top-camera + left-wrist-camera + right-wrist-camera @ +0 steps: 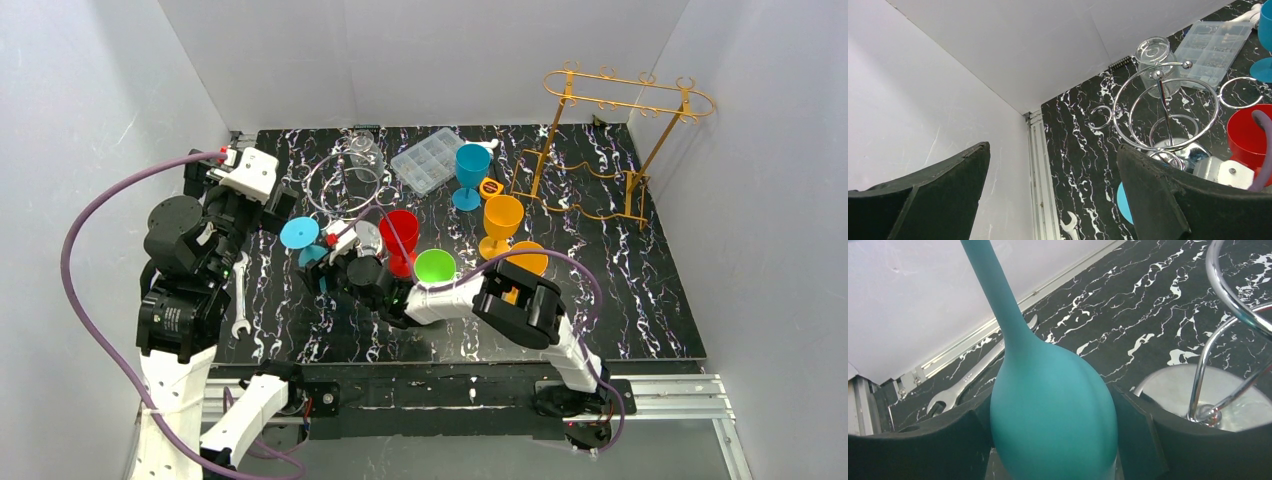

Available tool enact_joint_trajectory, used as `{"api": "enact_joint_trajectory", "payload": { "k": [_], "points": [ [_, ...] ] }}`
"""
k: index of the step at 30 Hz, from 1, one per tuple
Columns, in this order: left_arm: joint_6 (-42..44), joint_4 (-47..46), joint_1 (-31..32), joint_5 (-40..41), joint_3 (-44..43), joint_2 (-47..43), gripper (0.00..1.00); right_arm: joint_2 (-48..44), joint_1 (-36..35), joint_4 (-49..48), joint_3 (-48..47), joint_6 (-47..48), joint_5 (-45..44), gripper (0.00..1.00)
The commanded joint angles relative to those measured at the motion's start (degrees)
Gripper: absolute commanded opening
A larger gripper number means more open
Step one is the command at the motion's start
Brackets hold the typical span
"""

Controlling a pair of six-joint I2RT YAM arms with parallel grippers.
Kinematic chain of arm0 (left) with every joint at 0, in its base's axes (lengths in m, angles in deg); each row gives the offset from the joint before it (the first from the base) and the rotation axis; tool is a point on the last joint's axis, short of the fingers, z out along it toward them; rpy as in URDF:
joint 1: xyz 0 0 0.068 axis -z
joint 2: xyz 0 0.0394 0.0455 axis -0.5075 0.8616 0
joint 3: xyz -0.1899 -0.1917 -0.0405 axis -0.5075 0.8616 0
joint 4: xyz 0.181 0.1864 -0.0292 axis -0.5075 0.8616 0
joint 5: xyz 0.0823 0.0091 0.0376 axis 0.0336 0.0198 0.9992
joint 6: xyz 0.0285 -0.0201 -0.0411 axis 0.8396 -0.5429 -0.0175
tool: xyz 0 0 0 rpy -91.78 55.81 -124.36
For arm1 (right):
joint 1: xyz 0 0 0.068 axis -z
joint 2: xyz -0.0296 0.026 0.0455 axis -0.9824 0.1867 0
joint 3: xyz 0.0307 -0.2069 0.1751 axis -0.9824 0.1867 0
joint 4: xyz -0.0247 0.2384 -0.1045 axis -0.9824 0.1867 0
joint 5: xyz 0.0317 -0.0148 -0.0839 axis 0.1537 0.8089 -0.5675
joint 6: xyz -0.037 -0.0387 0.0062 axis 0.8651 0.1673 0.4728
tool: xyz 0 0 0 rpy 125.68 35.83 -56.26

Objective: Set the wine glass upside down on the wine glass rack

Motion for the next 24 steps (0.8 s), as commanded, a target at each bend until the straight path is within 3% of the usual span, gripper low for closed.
{"api": "enact_joint_trajectory", "payload": {
  "k": [1, 19, 22, 23, 24],
  "points": [
    [0.0, -1.5, -0.2, -0.4, 0.2, -0.8, 0.98, -5.6, -0.4, -5.3, 2.2, 1.9, -2.4, 0.45],
    [1.1, -2.4, -0.1, -0.5, 1.5, -1.3, 0.98, -6.5, 3.9, -5.9, 3.1, 0.4, -3.0, 0.46],
    [0.7, -2.5, -0.1, -0.7, 1.4, -1.0, 0.98, -6.3, 4.3, -5.6, 3.7, 0.2, -3.6, 0.52],
    [0.6, -2.6, -0.1, -0.9, 1.4, -1.0, 0.98, -6.0, 4.4, -5.1, 3.7, 0.2, -4.0, 0.61],
    [0.5, -2.7, -0.1, -0.9, 1.4, -1.0, 0.98, -5.8, 4.4, -4.9, 3.9, 0.2, -4.2, 0.63]
  ]
}}
